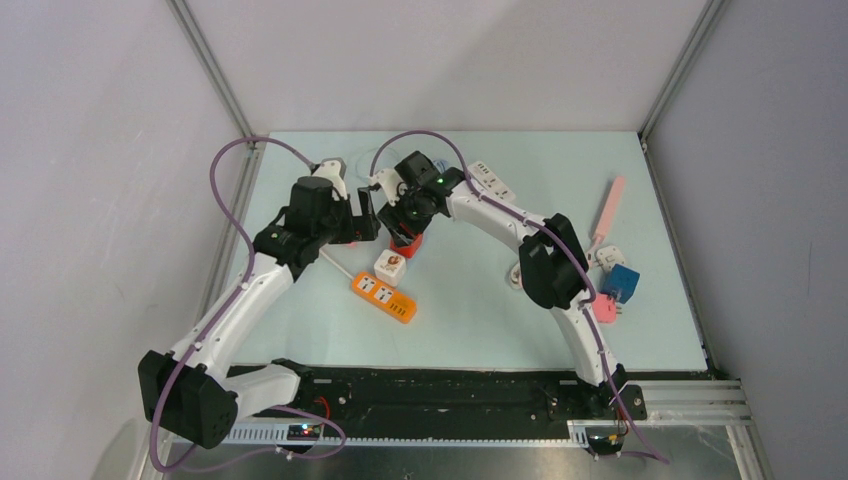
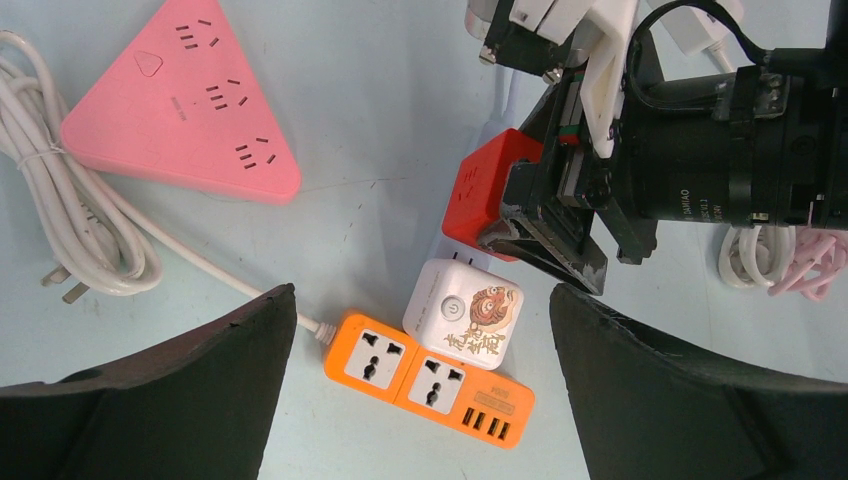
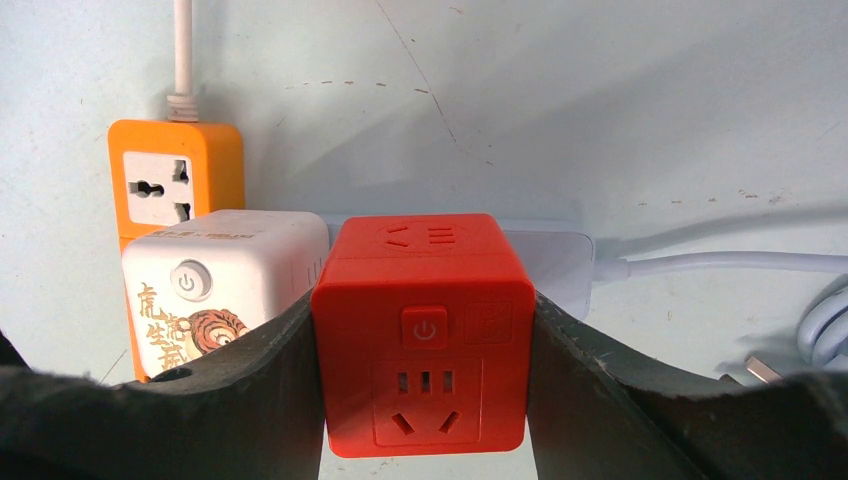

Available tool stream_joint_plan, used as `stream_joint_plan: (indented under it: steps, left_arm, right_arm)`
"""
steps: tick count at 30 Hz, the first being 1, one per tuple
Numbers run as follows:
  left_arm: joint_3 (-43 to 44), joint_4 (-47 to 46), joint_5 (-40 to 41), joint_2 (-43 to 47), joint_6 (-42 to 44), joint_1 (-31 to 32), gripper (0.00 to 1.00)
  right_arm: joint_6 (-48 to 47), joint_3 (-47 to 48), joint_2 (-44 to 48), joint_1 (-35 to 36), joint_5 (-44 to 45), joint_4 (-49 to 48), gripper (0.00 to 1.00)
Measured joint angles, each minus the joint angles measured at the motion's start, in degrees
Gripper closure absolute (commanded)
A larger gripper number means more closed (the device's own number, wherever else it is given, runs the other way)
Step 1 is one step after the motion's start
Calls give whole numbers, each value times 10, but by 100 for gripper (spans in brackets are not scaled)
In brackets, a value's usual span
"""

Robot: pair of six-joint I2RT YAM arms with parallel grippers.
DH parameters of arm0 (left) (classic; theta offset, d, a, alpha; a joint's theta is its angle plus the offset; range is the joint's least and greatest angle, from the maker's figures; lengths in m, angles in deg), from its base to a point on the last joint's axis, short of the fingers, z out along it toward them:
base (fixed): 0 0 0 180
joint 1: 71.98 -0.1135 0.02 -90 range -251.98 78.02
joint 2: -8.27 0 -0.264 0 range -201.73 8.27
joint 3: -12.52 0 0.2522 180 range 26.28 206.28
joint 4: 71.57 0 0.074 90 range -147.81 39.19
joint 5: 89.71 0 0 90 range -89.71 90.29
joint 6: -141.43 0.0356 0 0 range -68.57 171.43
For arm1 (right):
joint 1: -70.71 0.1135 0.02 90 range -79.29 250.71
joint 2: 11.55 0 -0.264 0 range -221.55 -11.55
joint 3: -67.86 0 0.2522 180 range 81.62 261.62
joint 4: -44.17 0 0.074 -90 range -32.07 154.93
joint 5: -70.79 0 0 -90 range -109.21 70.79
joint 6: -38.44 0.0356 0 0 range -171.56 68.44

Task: Insert the plug
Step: Insert the plug into the socket.

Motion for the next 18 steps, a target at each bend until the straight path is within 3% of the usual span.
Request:
stream_joint_plan:
  steps: [18]
  left_arm:
    - [-5, 0, 1, 0, 0, 0, 0]
  right_arm:
    - [18, -18, 6, -15, -27, -9, 100]
